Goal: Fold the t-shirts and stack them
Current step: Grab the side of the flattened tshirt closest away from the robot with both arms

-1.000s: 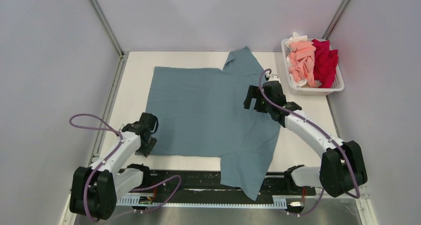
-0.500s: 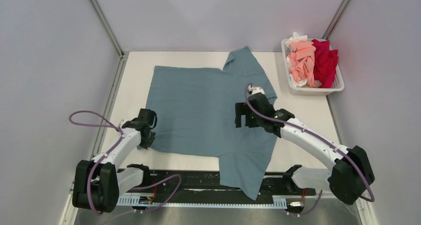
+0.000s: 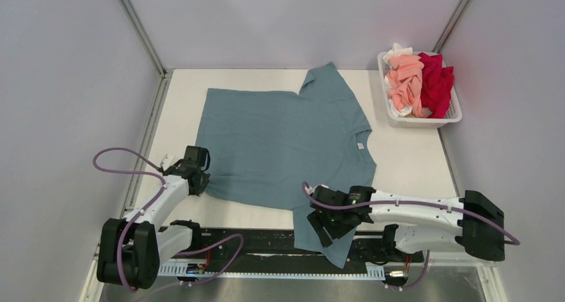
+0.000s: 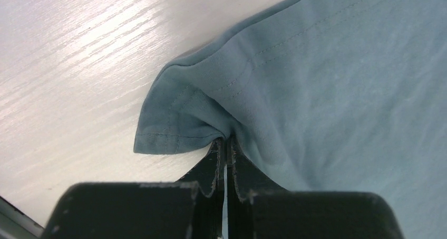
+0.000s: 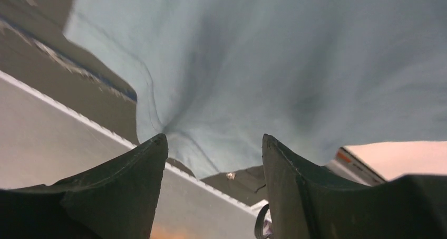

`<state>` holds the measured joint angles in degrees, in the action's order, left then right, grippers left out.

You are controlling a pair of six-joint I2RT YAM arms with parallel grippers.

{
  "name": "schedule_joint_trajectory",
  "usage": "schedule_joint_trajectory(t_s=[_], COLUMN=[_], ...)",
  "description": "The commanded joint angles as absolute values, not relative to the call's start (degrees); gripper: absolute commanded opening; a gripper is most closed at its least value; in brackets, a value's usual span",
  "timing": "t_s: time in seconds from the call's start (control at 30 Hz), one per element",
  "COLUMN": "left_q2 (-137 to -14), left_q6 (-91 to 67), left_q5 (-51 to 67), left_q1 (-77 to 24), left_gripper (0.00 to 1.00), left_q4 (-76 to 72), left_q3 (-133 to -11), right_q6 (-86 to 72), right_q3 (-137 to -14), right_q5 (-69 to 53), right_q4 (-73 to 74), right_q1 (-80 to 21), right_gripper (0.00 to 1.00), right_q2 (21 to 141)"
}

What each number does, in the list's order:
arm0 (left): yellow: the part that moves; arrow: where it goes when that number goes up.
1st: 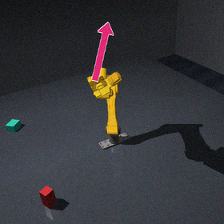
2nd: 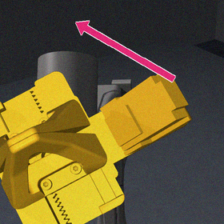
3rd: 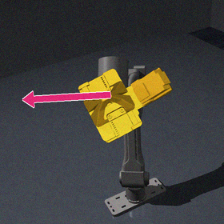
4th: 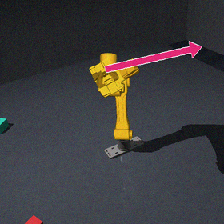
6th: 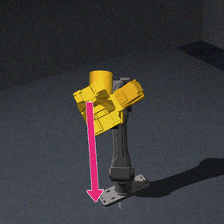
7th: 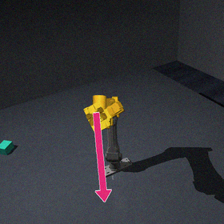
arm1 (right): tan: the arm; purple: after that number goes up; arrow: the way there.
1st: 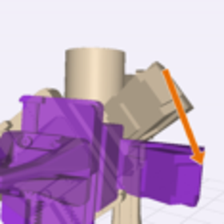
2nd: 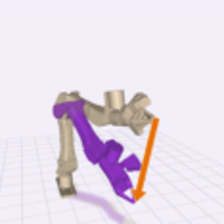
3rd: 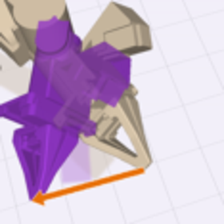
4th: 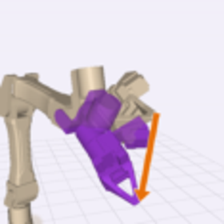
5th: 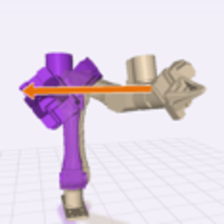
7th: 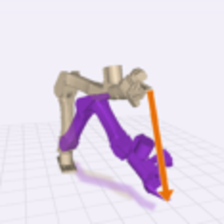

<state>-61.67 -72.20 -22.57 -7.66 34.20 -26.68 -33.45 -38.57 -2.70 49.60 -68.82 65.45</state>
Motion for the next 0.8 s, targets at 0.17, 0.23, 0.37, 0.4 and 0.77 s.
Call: schedule_joint_trajectory(t_s=[0.17,0.23,0.37,0.4,0.77], left_q2=[-62.49,-62.03,-61.14,-60.92,-60.30], left_q6=[-71.96,-71.98,-72.34,-72.38,-72.86], left_q5=[-20.12,-20.10,-20.24,-20.27,-20.80], left_q1=[-7.27,-7.25,-7.28,-7.25,-7.28], left_gripper=[0.00,0.00,0.00,0.00,0.00], left_q4=[33.47,33.78,34.51,34.61,35.48], left_q3=[-24.30,-24.24,-24.17,-24.19,-24.04], right_q6=[-37.40,-37.45,-39.72,-40.73,-50.07], right_q3=[-33.73,-33.30,-32.17,-31.86,-32.07], right_q5=[-10.01,-9.83,-7.73,-7.10,-1.13], right_q4=[45.11,44.35,43.61,43.65,42.16], right_q1=[-73.44,-73.57,-73.61,-73.83,-80.26], right_gripper=[0.64,0.64,0.51,0.48,0.26], right_q2=[72.53,74.12,76.64,76.99,81.34])
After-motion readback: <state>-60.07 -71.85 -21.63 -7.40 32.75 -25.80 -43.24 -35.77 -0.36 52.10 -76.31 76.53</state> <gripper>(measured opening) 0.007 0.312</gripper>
